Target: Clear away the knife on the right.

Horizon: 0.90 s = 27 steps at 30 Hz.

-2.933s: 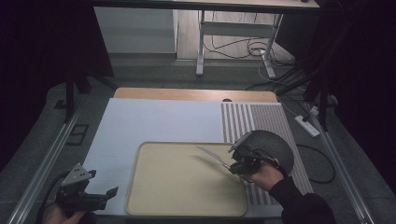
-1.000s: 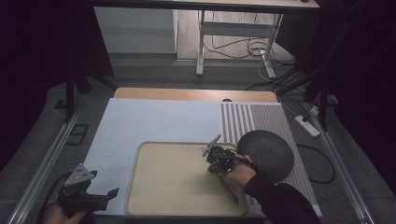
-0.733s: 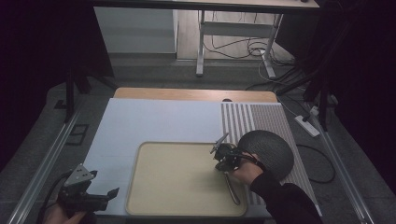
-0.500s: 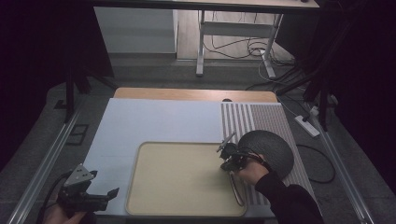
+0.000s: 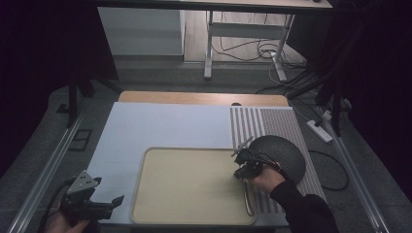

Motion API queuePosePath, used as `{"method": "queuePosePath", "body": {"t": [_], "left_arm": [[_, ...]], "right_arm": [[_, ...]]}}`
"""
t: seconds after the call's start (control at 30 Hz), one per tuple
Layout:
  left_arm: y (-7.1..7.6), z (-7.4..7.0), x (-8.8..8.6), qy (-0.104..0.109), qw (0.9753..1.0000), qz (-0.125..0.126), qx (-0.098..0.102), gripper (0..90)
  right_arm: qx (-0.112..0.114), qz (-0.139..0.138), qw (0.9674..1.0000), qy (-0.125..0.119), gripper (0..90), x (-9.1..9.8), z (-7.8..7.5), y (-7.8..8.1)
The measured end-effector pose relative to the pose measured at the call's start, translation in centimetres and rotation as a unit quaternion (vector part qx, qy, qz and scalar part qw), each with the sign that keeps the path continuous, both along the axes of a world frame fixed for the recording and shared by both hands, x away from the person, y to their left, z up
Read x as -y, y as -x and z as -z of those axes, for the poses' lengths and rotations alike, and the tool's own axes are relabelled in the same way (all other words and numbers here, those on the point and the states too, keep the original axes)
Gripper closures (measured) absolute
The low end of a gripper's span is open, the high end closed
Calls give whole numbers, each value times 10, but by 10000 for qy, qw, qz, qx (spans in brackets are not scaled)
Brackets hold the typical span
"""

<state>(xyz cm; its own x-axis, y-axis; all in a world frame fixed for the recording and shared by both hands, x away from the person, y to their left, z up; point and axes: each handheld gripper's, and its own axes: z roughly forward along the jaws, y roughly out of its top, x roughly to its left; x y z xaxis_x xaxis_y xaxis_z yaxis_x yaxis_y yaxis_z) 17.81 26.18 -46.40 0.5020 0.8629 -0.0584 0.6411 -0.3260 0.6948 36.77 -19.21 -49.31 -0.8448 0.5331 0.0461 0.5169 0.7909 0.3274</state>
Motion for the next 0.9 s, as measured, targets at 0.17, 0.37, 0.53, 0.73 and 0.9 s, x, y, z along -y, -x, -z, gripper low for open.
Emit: {"method": "queuePosePath", "body": {"t": [0.17,0.37,0.53,0.73,0.9], "left_arm": [[0,0,0,3,10000,2,3,39],[0,0,0,29,10000,-6,14,39],[0,0,-1,45,10000,-14,18,39],[1,0,-1,84,10000,-32,30,39],[1,0,-2,101,9999,-37,33,39]], "right_arm": [[210,70,9995,-213,729,-2,-9,2],[360,139,9977,-558,532,-1,-17,6],[457,185,9967,-652,386,2,-21,8],[625,385,9954,-620,204,7,-21,9],[691,384,9949,-624,103,9,-20,12]]}}
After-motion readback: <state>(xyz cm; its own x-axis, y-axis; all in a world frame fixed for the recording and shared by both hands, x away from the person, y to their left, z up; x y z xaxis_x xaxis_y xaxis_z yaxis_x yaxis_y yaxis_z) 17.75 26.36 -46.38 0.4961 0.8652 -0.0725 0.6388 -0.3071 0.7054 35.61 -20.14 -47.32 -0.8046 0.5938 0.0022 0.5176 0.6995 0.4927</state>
